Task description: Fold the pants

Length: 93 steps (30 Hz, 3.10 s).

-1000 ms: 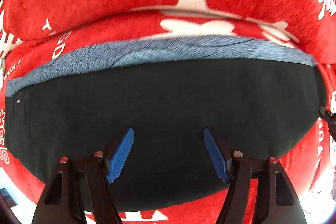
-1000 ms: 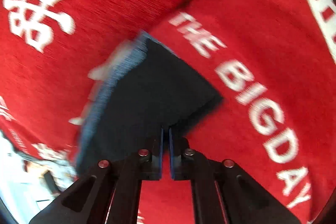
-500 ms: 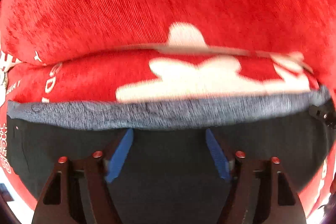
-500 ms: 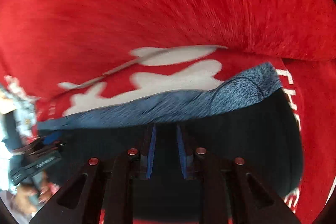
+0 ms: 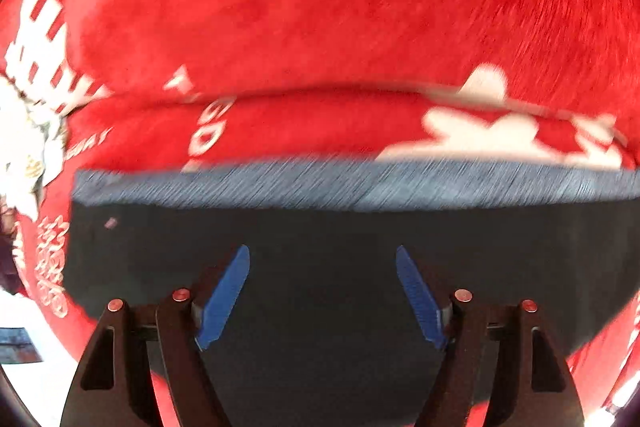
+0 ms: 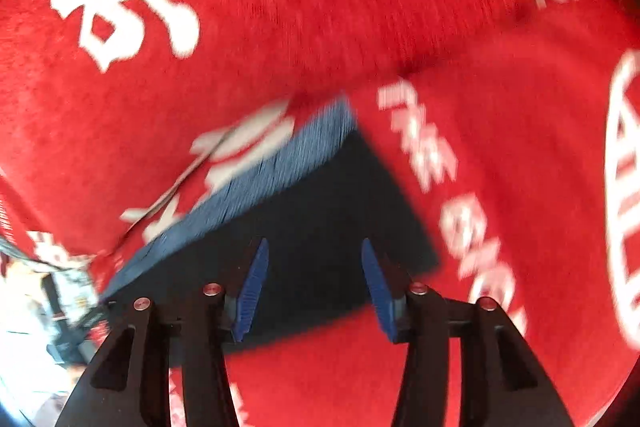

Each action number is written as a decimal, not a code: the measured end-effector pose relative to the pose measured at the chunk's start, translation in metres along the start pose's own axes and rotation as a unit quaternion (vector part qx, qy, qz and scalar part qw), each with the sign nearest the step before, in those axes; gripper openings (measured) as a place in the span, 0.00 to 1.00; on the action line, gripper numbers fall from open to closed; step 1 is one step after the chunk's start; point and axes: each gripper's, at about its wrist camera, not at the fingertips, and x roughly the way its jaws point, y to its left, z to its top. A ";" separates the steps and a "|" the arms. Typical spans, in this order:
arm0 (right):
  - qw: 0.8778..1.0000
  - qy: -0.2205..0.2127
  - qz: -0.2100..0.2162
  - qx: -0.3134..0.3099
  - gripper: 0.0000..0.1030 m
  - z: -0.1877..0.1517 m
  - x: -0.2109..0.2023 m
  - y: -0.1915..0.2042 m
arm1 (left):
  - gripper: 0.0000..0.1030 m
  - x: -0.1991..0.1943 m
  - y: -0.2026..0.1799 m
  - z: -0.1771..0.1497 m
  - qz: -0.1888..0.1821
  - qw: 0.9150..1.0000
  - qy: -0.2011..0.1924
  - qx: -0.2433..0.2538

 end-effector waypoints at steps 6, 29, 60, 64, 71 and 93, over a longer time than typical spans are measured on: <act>0.997 0.057 0.050 -0.015 0.51 -0.066 0.010 0.033 | 0.75 -0.012 0.060 -0.054 0.009 0.999 0.039 -0.010; 0.965 0.199 0.166 0.046 0.33 -0.220 0.201 0.255 | 0.91 0.082 0.296 -0.062 -0.029 0.997 0.028 -0.066; 0.795 0.266 0.056 -0.542 0.34 -0.235 0.362 0.644 | 0.79 0.094 0.410 -0.084 -0.185 0.978 0.011 -0.099; 0.779 0.263 0.015 -0.569 0.34 -0.246 0.397 0.650 | 0.70 0.096 0.406 -0.082 -0.202 0.976 -0.009 -0.076; 0.765 0.314 0.030 -0.562 0.07 -0.243 0.400 0.651 | 0.70 0.090 0.411 -0.087 -0.219 0.972 -0.012 -0.086; 0.901 0.217 -0.034 -0.373 0.33 -0.186 0.308 0.518 | 0.70 0.093 0.370 -0.042 -0.101 0.992 -0.014 -0.071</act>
